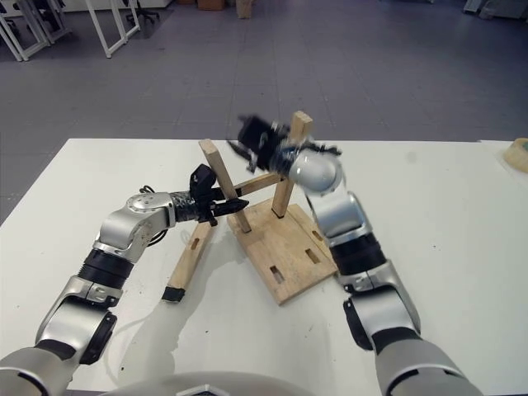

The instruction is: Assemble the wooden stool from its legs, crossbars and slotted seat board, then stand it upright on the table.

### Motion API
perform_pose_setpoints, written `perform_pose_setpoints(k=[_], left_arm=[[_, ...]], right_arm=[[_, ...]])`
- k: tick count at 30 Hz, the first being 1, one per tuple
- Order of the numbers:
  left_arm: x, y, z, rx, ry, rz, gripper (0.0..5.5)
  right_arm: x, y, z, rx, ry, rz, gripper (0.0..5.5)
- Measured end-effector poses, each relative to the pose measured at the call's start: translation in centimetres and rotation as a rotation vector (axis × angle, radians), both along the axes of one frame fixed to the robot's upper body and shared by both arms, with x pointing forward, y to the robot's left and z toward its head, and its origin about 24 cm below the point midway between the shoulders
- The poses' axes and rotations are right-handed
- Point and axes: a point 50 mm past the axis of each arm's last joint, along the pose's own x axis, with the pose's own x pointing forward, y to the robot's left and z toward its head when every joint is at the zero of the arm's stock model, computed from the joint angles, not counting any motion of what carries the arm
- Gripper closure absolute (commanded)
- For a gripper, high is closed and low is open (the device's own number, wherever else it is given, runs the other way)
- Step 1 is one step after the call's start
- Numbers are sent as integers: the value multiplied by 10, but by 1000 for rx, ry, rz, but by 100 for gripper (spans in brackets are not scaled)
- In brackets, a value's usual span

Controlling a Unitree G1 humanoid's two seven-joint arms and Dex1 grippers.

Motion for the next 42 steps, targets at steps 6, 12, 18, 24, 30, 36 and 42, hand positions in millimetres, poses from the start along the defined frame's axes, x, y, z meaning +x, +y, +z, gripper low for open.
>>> perform_pose_setpoints(k=[6, 12, 18, 24, 30, 36, 42], left_arm=[[-2, -3, -2, 5, 18, 6, 345], [0, -5, 0, 11, 13, -11, 345], [0, -6, 1, 20, 10, -19, 345], [-1, -8, -1, 33, 13, -27, 345], [-2, -5, 4, 10, 11, -20, 345], [-3, -2, 7, 18, 45, 0, 284], [-10, 6, 5, 10, 50, 20, 261]], right_arm=[[-1, -2, -3, -111, -18, 25, 331], [14, -38, 10, 165, 41, -254, 331], [12, -25, 35, 120, -97, -183, 331], [-4, -16, 0, -131, -72, -59, 331], [-3, -28, 11, 159, -35, -169, 331], [-9, -40, 57, 377, -174, -217, 331], [-23, -53, 59, 394, -171, -222, 331]])
